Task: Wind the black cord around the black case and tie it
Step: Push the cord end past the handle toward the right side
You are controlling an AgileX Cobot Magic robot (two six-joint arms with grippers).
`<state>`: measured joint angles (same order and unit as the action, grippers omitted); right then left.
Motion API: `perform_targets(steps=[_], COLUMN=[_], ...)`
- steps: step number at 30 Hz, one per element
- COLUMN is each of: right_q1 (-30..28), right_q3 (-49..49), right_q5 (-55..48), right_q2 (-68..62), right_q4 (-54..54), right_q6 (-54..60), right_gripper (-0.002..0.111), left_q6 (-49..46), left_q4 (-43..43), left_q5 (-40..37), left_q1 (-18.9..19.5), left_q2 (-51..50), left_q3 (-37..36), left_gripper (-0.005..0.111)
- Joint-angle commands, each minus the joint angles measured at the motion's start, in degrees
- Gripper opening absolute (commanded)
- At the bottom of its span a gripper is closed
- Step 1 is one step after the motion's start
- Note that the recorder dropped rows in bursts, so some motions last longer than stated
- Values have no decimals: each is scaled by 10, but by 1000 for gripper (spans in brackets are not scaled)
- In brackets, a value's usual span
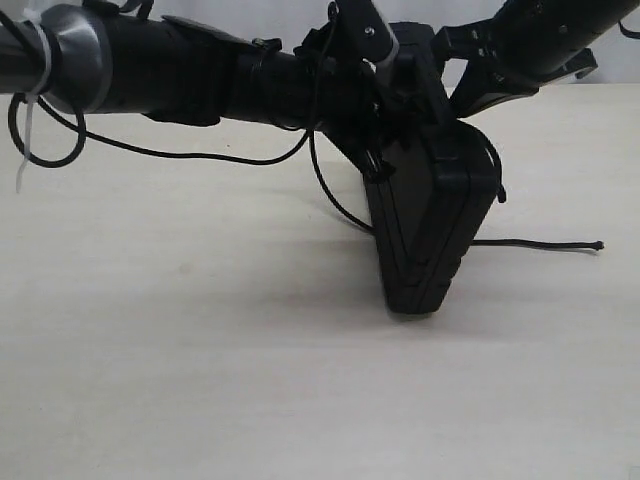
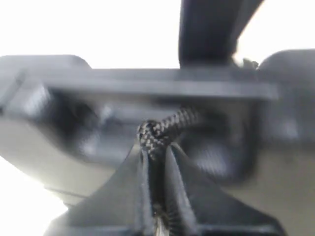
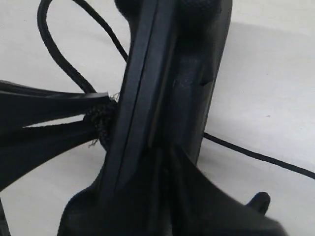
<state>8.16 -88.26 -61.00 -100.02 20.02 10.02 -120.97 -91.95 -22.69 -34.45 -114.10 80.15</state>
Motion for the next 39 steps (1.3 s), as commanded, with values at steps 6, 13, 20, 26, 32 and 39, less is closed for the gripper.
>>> perform_targets(steps=[6,13,20,26,32,39], right_q1=[0,0,0,0,0,0], right_q3=[1,1,1,1,1,1], right_q5=[-12,-6,-6,-4,-4,-3], right_q2=[5,5,5,5,5,5], right_q4=[37,33,35,33,33,33], right_q6=[28,28,29,30,30,28], right_gripper=[4,4,4,4,4,4], left_q6=[-18,17,6,6,71,211], left_q4=[2,173,174,178,303,483], left_q5=[-37,33,-2,39,38,31], left_q1=[-1,-2,-2,-2,-2,-2], left_q2=[21,18,18,42,45,45], left_q3=[5,5,6,6,-2,-7], left_gripper=[0,0,32,48,49,49])
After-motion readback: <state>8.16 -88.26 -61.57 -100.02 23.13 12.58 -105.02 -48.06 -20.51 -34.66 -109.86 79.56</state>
